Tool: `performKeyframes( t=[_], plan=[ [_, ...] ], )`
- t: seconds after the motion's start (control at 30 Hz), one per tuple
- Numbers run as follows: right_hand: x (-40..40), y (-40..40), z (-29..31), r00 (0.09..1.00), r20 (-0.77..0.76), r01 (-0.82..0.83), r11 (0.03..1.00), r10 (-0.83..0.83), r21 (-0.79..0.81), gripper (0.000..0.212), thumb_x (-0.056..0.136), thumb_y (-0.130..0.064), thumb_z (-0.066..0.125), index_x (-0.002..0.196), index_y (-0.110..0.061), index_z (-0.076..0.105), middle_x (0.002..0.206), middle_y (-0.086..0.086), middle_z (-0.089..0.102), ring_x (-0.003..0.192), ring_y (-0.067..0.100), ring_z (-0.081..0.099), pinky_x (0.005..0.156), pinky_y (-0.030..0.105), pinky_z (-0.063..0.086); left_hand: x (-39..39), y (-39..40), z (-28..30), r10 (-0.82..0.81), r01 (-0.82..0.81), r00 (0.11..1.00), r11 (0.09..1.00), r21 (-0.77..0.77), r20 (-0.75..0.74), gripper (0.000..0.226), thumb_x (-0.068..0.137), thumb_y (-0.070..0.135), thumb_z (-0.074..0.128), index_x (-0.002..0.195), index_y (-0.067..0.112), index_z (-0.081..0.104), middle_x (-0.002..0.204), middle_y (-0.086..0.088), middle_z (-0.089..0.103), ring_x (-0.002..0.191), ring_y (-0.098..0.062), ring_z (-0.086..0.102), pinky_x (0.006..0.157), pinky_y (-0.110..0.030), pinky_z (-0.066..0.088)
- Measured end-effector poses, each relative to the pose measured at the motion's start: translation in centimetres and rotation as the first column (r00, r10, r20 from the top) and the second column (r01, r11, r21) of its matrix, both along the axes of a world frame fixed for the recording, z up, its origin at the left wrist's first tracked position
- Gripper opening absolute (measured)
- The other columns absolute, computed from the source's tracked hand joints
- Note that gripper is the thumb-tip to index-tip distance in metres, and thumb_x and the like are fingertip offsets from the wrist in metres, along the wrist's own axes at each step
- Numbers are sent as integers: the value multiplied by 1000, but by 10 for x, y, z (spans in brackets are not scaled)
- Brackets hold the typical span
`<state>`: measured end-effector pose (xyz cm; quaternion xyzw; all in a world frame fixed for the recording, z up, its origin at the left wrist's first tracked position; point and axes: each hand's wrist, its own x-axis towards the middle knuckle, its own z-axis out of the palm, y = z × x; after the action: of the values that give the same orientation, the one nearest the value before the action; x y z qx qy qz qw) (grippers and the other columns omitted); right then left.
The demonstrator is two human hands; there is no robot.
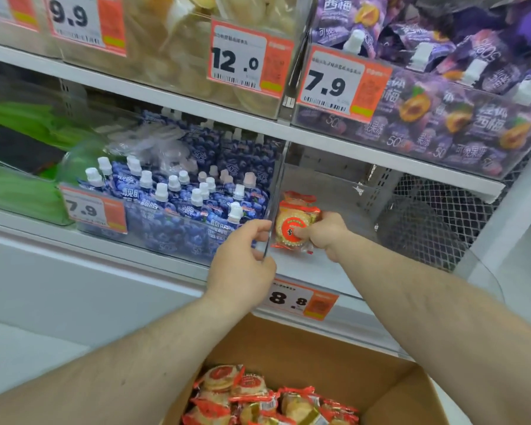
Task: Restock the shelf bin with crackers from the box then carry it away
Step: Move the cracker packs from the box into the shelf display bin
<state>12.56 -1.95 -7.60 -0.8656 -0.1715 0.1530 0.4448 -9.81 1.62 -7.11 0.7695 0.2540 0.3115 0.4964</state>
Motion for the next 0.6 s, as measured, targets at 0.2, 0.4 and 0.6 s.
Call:
performKeyframes(
  t=[0.2,0.4,0.6],
  plan=[
    [6,16,-4,971,226,128,970,-80,-206,49,78,-37,78,110,-4,61,108,11,67,102,29,64,86,38,54,1,0,-1,7,-5,999,999,-51,37,51,83,2,60,112,43,50,101,23,55,76,-2,57,79,-24,51],
    [5,27,-12,975,200,128,981,-97,-145,48,79,-29,77,118,-10,55,112,8,64,104,29,62,85,35,53,3,-1,-1,13,-11,999,998,-56,36,54,82,1,61,105,48,48,101,23,56,78,-5,59,81,-28,53],
    [11,23,-11,999,8,45,999,-45,-24,45,76,-7,75,113,-9,51,107,10,66,96,27,65,88,44,56,2,0,0,6,-5,1000,1000,-25,24,52,83,3,61,107,47,48,101,23,55,77,-3,58,76,-25,53]
  ],
)
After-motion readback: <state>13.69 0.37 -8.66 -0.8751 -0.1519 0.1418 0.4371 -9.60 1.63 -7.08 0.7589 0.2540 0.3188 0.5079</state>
